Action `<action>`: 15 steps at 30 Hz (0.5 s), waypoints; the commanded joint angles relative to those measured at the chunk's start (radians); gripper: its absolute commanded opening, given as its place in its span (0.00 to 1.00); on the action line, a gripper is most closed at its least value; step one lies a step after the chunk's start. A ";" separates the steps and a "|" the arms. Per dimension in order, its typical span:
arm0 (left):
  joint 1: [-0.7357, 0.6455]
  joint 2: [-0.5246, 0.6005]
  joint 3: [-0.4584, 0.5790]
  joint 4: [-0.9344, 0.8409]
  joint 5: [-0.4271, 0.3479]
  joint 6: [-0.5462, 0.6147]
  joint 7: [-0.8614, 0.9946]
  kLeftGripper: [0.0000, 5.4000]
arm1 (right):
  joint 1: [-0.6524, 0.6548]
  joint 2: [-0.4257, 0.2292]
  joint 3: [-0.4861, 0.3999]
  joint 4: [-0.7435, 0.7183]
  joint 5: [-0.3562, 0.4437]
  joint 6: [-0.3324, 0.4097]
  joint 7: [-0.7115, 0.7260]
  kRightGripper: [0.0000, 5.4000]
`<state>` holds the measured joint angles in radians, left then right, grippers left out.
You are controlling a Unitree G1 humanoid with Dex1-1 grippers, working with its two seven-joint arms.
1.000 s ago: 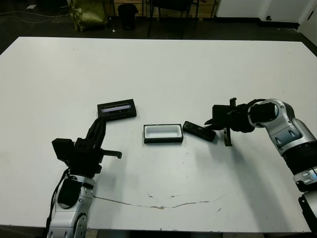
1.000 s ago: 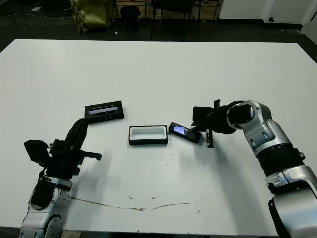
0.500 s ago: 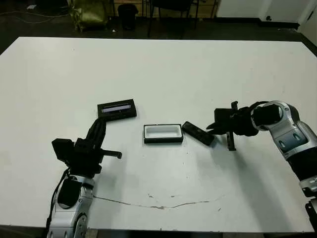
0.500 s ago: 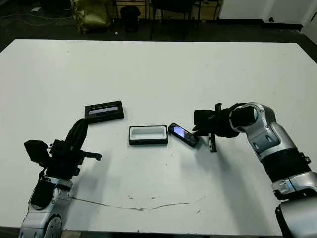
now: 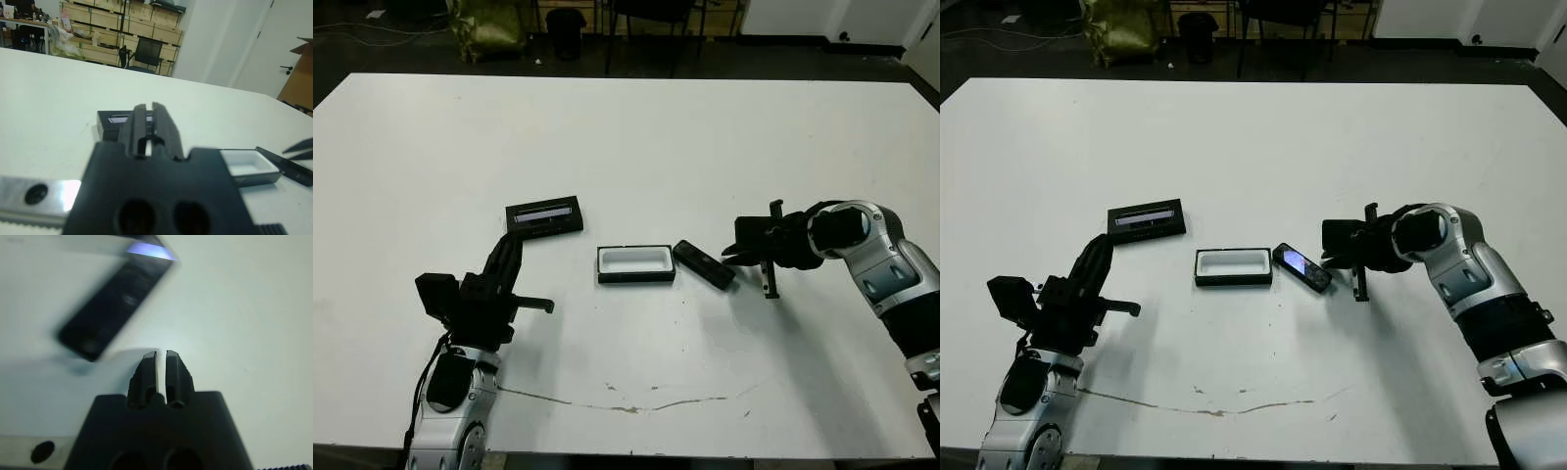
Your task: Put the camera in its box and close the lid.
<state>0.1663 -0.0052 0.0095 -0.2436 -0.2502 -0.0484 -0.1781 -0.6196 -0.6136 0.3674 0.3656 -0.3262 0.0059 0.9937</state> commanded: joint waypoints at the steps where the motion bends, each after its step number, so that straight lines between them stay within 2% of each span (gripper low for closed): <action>1: 0.012 0.006 0.002 0.023 0.002 -0.004 -0.007 0.00 | 0.042 -0.003 -0.054 0.018 -0.040 0.006 -0.180 0.00; 4: 0.009 0.006 0.005 0.035 0.001 -0.016 -0.014 0.00 | 0.043 0.010 -0.120 0.005 -0.034 0.067 -0.302 0.00; 7: 0.008 0.003 0.007 0.046 -0.006 -0.026 -0.020 0.00 | 0.050 0.013 -0.199 -0.004 0.027 0.051 -0.367 0.00; 10: 0.004 0.003 0.005 0.060 0.007 -0.049 -0.019 0.00 | 0.080 0.010 -0.274 -0.062 0.122 0.038 -0.365 0.00; 15: 0.012 0.003 -0.002 0.033 0.013 -0.017 -0.003 0.00 | 0.200 0.041 -0.387 -0.320 0.333 0.178 -0.328 0.00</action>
<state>0.1641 -0.0054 0.0085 -0.2076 -0.2392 -0.0906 -0.1897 -0.4712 -0.5842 -0.0004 0.0997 -0.0381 0.1360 0.6463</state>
